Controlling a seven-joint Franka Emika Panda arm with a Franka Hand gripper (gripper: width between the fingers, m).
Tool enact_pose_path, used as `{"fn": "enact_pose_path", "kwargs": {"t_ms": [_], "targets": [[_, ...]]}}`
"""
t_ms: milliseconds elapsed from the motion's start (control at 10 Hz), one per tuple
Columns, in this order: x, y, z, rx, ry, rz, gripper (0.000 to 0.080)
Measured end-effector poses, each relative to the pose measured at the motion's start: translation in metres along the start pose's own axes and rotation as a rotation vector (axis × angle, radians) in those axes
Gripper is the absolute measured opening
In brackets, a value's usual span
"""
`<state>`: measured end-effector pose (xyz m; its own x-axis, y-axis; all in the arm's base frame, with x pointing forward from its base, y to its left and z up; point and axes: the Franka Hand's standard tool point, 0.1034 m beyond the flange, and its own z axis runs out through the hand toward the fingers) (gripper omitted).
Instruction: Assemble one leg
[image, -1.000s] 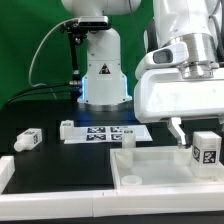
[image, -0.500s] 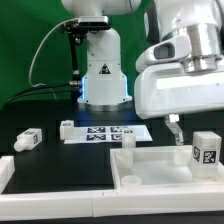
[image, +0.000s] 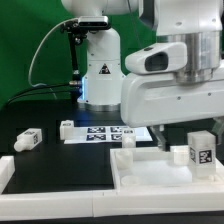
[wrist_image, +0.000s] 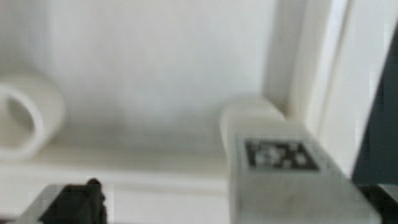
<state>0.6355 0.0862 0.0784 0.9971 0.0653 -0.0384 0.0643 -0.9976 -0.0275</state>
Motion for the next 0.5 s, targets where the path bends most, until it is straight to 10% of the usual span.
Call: {"fn": "enact_pose_path", "kwargs": {"t_ms": [200,400,500], "targets": [[0.0049,-0.0049,0.0005,-0.009,0.013,0.027,0.0649],[0.0049,-0.0046,0.0007,-0.008,0.012,0.063,0.0385],[0.0048,-0.0052,0.0007,-0.007,0.013,0.13,0.0385]]}}
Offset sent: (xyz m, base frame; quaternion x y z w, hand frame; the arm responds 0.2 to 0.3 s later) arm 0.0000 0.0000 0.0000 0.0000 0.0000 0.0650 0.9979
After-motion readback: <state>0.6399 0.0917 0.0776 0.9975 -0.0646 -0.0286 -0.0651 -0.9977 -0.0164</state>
